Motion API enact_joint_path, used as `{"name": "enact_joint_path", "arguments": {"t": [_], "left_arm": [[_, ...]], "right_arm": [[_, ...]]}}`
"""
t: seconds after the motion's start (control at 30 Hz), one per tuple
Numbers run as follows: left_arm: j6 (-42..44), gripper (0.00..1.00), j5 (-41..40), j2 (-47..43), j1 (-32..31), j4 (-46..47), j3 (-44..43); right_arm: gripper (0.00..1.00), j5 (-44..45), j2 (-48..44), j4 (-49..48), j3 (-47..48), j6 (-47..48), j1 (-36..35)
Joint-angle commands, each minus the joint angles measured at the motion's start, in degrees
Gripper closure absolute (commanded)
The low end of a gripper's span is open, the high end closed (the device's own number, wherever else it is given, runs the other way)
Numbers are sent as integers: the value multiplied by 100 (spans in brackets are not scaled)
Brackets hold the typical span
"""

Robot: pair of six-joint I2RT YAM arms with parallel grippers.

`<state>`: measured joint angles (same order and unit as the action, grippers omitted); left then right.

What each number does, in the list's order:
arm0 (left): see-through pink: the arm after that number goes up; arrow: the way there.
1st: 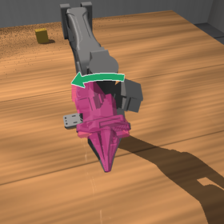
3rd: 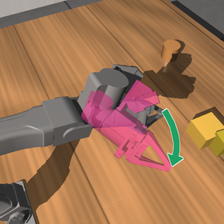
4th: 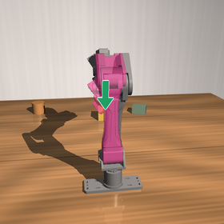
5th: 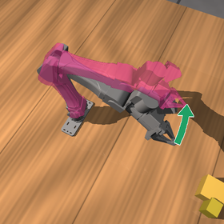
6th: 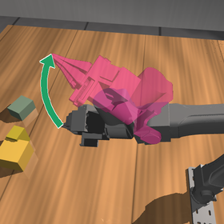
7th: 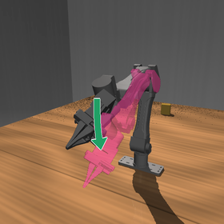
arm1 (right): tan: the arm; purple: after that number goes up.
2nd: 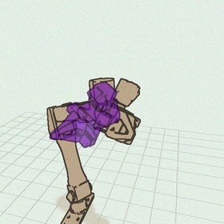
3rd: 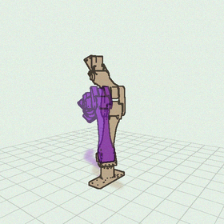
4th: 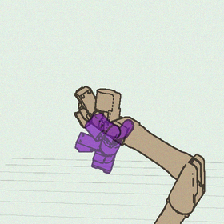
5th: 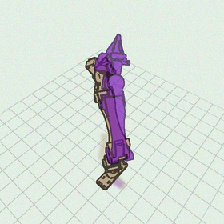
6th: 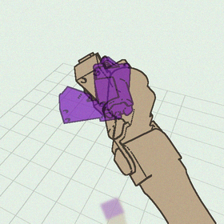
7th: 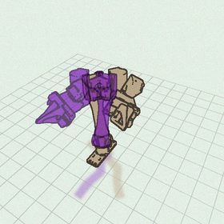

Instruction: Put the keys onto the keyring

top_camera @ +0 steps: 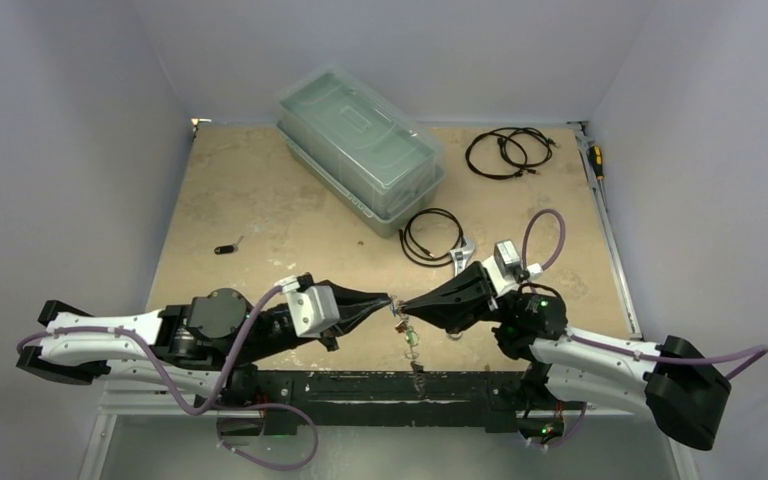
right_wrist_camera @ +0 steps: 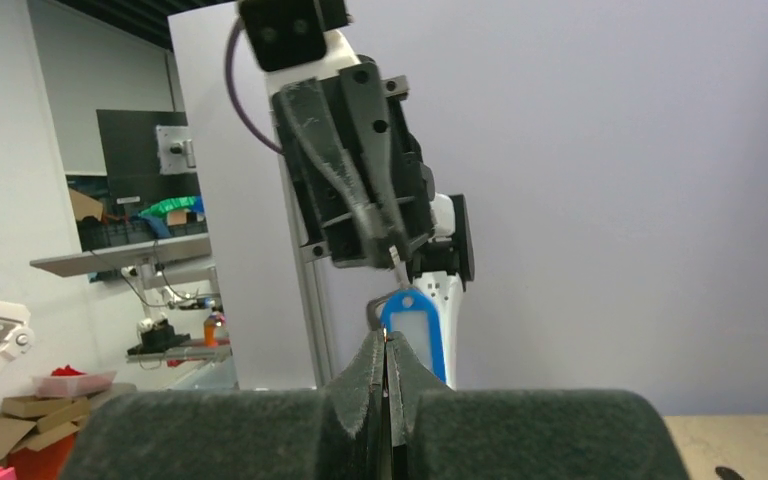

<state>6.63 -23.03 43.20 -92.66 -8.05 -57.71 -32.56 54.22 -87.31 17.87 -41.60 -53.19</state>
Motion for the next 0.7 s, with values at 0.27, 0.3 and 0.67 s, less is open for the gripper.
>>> {"name": "enact_joint_path", "arguments": {"t": [0.27,0.3,0.67], "left_arm": [[-121,100,678,110,-15,464,88],[-123,100,632,102,-15,456,91],[-96,100,-45,-183,-15,557,129]], "right_arm": [[100,-116,198,-1860,539,-153,28],[100,-138,183,-1864,546,-155,28],[100,-508,-18,-1847,490,-196,28]]}}
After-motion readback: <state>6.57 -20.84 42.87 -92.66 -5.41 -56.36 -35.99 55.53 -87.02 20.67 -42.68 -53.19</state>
